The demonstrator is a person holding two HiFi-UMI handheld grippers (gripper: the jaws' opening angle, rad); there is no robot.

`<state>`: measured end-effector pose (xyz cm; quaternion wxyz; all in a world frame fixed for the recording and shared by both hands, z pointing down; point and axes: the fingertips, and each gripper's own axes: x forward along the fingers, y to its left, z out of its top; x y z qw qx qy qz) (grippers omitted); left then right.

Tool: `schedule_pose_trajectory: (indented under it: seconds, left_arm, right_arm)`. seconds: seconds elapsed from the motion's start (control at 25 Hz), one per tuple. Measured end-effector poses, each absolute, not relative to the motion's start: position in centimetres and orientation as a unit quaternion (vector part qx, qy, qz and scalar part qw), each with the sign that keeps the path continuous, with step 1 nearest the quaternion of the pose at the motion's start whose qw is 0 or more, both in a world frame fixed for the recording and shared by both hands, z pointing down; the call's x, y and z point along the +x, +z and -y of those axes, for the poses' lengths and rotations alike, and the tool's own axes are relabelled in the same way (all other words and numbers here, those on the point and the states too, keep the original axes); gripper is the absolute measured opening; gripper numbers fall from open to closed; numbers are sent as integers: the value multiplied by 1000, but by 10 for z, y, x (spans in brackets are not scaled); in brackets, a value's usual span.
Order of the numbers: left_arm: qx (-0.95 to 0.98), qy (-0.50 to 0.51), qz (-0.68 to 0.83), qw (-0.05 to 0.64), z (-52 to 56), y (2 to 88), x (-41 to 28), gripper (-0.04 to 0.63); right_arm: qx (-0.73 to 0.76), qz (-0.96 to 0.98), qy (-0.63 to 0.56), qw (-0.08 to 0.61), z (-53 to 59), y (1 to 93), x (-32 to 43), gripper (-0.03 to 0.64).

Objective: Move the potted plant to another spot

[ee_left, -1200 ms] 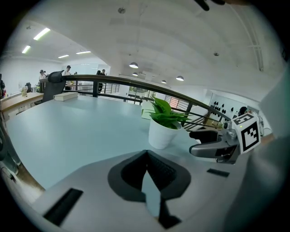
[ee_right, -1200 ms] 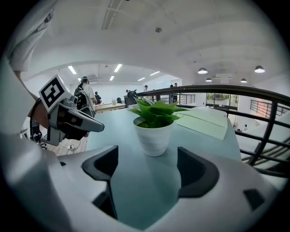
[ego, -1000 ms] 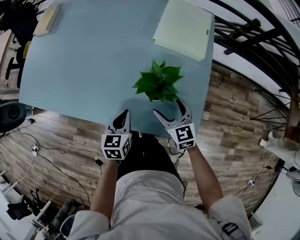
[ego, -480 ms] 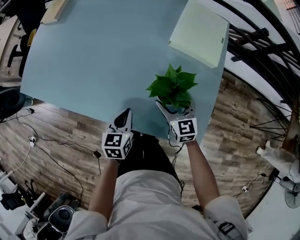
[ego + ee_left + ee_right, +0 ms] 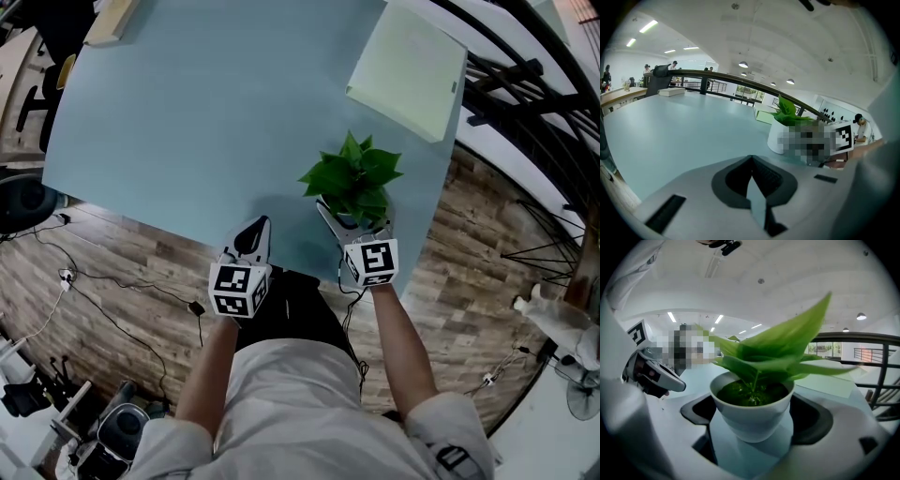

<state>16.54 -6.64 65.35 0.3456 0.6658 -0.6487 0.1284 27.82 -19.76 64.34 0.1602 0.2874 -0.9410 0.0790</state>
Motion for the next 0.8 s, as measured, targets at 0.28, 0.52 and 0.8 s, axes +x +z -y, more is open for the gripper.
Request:
schedule_pose_trajectory:
  seconds: [0.28,0.52,0.8]
  left_arm:
    - [680,129,640,333,78,643,175,11]
    - [697,137,625,323,86,636,194,11]
    - [715,145,611,307,90,620,228,11]
  right_arm:
    - [293,939,97,151,190,633,288,488]
    - [295,938,100,155,177,629,305,486]
    - [307,935,117,134,166,612,339,486]
